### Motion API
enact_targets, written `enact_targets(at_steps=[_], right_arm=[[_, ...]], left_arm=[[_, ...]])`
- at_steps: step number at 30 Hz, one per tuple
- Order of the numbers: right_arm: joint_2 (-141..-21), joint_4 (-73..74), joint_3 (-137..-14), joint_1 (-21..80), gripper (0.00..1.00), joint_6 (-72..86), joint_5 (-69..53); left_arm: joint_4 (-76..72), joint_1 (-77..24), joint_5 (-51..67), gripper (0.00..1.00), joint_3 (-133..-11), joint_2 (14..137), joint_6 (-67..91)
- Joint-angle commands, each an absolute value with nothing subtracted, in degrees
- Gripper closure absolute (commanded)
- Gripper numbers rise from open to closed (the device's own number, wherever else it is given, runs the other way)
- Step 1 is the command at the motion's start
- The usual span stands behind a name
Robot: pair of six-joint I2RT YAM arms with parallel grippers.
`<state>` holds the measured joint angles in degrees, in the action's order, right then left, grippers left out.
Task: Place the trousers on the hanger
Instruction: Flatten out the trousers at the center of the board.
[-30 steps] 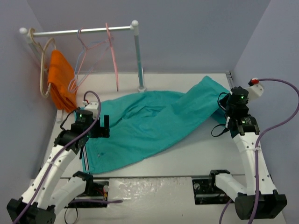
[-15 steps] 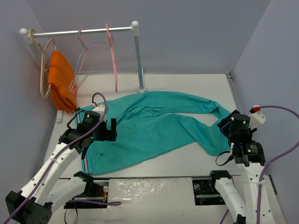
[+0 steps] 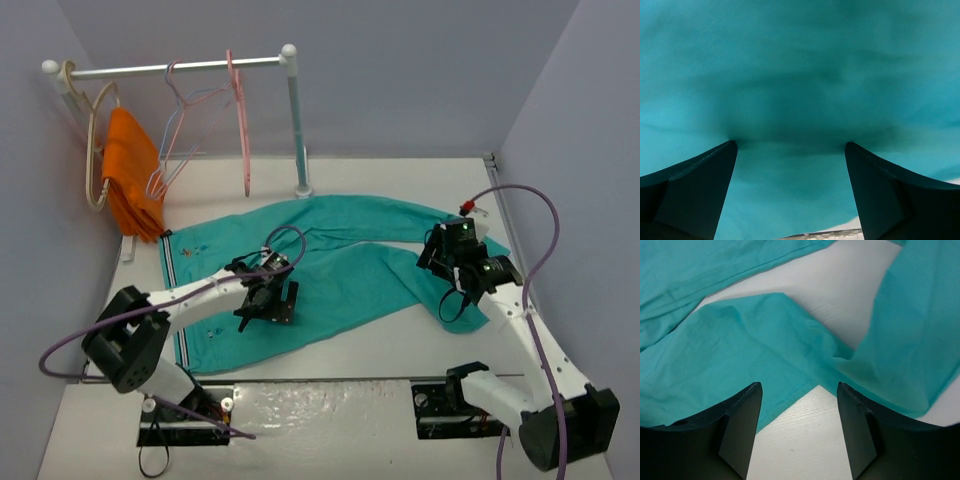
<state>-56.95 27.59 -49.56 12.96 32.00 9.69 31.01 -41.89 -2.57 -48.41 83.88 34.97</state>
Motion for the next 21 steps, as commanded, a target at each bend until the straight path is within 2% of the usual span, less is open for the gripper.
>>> enact_targets(at_steps=[1,7,13,21], right_arm=[[-62.3,19.2,-48.8,23.2,0.42,30.4,9.0],[-75.3,14.4,-50.5,39.3,0.43,29.7,12.9],[-89.4,9.6,-52.6,48.2,0.43,30.0,13.4],[-106.1,5.2,-60.9,60.7,0.46,32.4,9.4]], left_arm=[[40.2,-39.5,-8.9,0.13,-52.0,86.9,39.7],[43.4,-32.4,-10.8,0.13,-48.4,85.3,41.6],[45.7,-25.1,-12.5,0.13,-46.6,76.1,41.7],[49.6,-24.1,-13.4,0.12,-53.2,61.1,37.4]])
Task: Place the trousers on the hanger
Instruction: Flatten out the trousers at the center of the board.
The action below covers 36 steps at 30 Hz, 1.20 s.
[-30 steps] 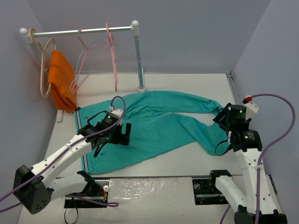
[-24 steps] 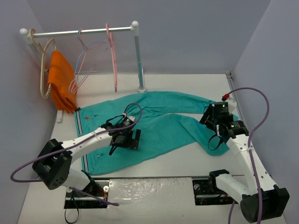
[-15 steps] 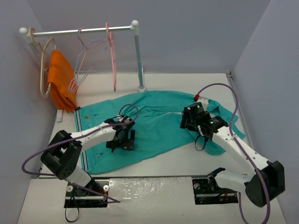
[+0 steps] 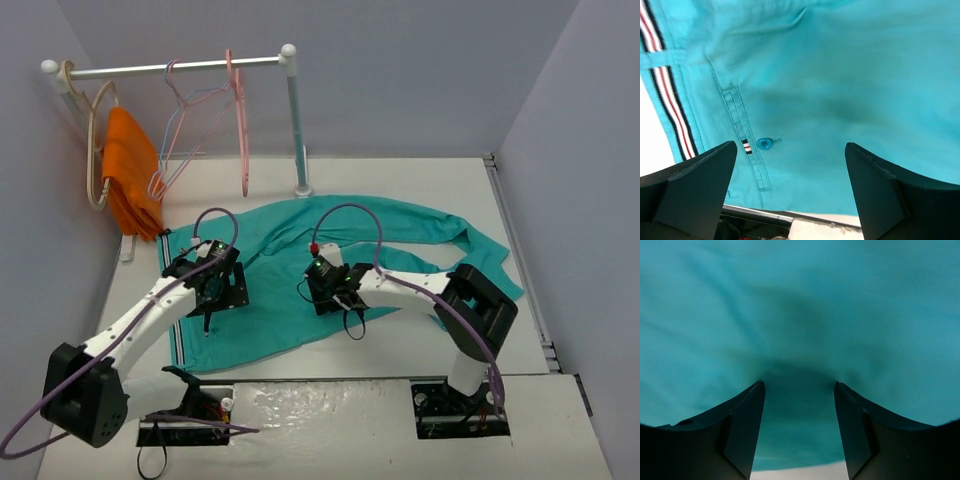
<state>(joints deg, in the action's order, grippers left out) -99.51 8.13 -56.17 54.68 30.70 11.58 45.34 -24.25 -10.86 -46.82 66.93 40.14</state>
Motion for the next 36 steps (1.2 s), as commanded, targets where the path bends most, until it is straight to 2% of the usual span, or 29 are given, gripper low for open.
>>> enact_targets(at_steps=[1,8,14,18,22,30,34,36], right_arm=[[-107.9,4.6,-62.4,62.0,0.47,32.7,8.3],[-120.3,3.5,-79.6,67.6,0.48,32.0,2.1],[-123.9,3.4,-91.8,67.9,0.48,28.2,0.4],[-123.6,3.5,-95.8,67.6,0.47,27.1,-1.9],[-118.0,3.8,-91.5,66.5,0.44,27.2,3.7],[-93.3,8.5,-71.2,59.6,0.41,30.7,14.6],[-85.3,10.4,-62.2,55.6,0.41,33.4,14.9],[-81.2,10.9,-56.8,51.8,0.41,35.0,15.0]], left_arm=[[50.9,-24.2,-13.8,0.12,-54.3,60.0,37.0],[56.6,-24.0,-16.0,0.12,-62.0,52.1,35.3],[56.8,-24.0,-14.7,0.12,-65.3,47.8,33.8],[55.5,-24.1,-12.3,0.12,-67.4,47.2,32.2],[53.9,-24.1,-8.6,0.12,-68.6,47.5,30.8],[46.1,-24.9,1.5,0.12,-64.1,52.7,30.8],[40.1,-30.1,2.0,0.12,-62.4,56.4,32.5],[38.4,-35.7,0.4,0.12,-62.8,60.5,33.1]])
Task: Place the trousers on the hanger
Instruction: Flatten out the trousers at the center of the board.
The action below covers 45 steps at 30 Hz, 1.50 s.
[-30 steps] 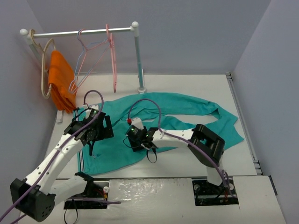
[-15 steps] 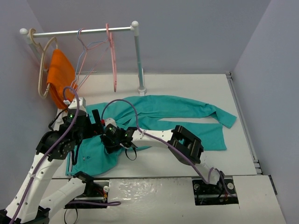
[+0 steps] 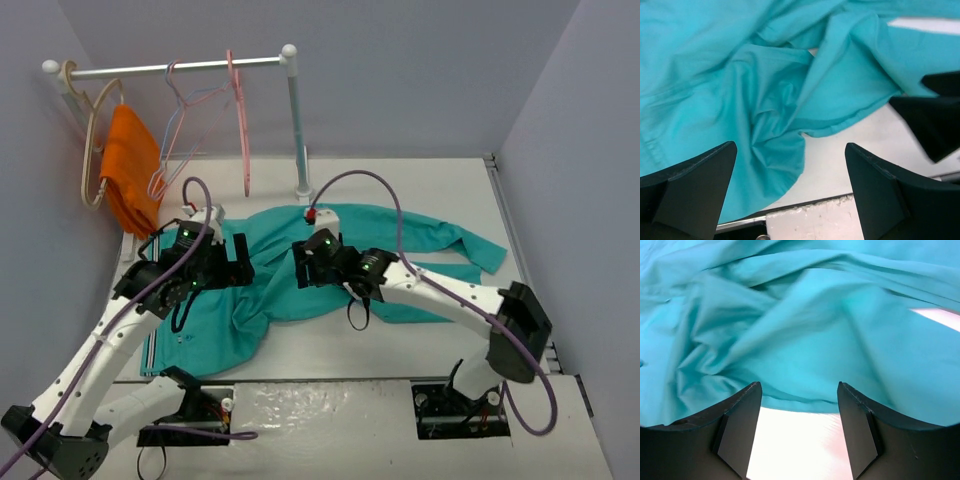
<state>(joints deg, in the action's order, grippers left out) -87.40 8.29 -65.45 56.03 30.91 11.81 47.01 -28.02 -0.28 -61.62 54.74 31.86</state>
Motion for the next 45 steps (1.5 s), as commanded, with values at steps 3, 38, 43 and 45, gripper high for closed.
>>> enact_targets(at_steps=[3,38,43,45], right_arm=[[-76.4,11.2,-50.7,45.6,0.41,37.9,14.1],[-84.1,2.3,-39.3,3.8,0.43,36.7,9.9],[-84.1,2.3,-40.5,-1.5,0.43,35.5,10.1],[-83.8,2.4,-40.8,-3.2,0.43,35.0,9.9]], left_arm=[[34.0,-42.3,-1.8,0.13,-63.7,67.8,33.6],[15.5,-56.2,23.5,0.22,-52.7,98.1,32.5],[20.8,-59.5,26.4,0.22,-53.0,97.3,30.8],[21.8,-60.7,27.1,0.22,-53.5,97.3,30.4]])
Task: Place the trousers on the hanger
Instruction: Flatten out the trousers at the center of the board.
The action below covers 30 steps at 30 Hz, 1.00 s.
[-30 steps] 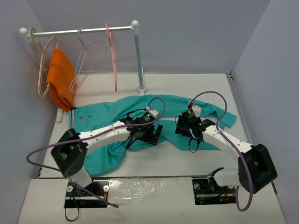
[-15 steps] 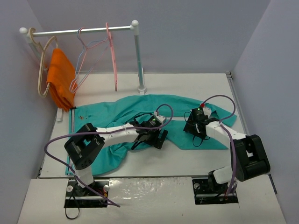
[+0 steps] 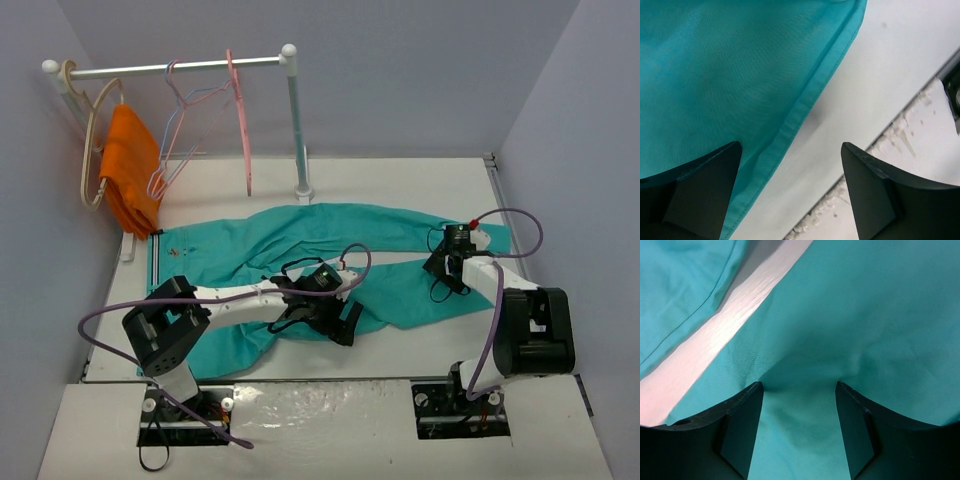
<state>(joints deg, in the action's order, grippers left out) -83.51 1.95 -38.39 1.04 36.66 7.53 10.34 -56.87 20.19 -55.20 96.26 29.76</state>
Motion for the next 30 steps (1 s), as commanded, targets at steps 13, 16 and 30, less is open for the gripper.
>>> enact_targets(at_steps=[13,16,30], right_arm=[[-71.8,6.7,-43.5,-6.4,0.42,28.8,8.4],[-67.8,8.8,-44.7,-1.3,0.42,26.5,8.0],[-65.1,9.9,-41.4,24.3,0.4,30.0,4.1]], left_arm=[[18.5,-66.9,26.1,0.19,-67.1,98.9,31.3],[21.1,-65.9,18.6,0.15,-68.3,93.8,32.1],[46.6,-42.8,-15.7,0.09,-54.8,65.4,48.9]])
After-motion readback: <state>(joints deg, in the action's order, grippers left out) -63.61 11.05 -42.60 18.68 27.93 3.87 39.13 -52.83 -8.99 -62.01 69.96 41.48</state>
